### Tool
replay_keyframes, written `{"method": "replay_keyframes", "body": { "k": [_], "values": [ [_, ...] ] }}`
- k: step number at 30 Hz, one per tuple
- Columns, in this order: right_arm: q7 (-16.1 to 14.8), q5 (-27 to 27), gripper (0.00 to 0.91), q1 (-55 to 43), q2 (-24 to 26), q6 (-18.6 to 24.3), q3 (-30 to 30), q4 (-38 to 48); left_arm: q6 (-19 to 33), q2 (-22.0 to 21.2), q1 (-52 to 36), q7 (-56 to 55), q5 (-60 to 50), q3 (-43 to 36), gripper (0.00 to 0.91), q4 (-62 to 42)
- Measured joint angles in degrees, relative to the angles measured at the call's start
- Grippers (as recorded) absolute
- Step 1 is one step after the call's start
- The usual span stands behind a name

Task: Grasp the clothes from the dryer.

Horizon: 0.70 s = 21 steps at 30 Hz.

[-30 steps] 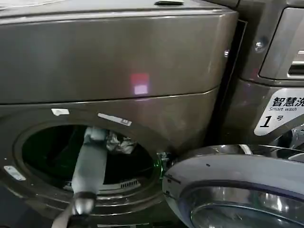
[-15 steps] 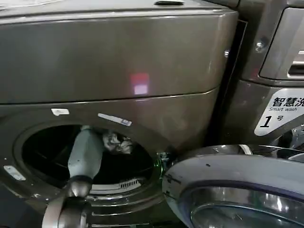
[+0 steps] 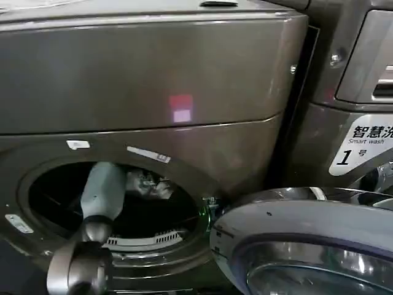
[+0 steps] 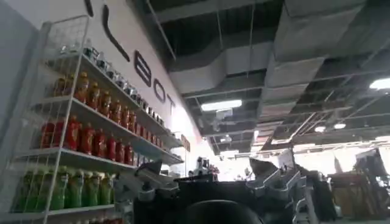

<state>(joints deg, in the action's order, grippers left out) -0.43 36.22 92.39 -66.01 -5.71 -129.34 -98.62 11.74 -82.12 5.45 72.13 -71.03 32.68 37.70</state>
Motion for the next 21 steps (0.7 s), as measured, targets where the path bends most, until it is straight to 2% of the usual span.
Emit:
{"method": "replay_keyframes", "body": {
  "k": [21],
  "values": [
    [-0.1, -0.1, 0.907, 0.5, -0.9, 0.5, 0.3, -1.1, -0.7, 2.3, -1.4, -1.9, 0.7, -0.3, 0.907, -6.3]
  ]
}}
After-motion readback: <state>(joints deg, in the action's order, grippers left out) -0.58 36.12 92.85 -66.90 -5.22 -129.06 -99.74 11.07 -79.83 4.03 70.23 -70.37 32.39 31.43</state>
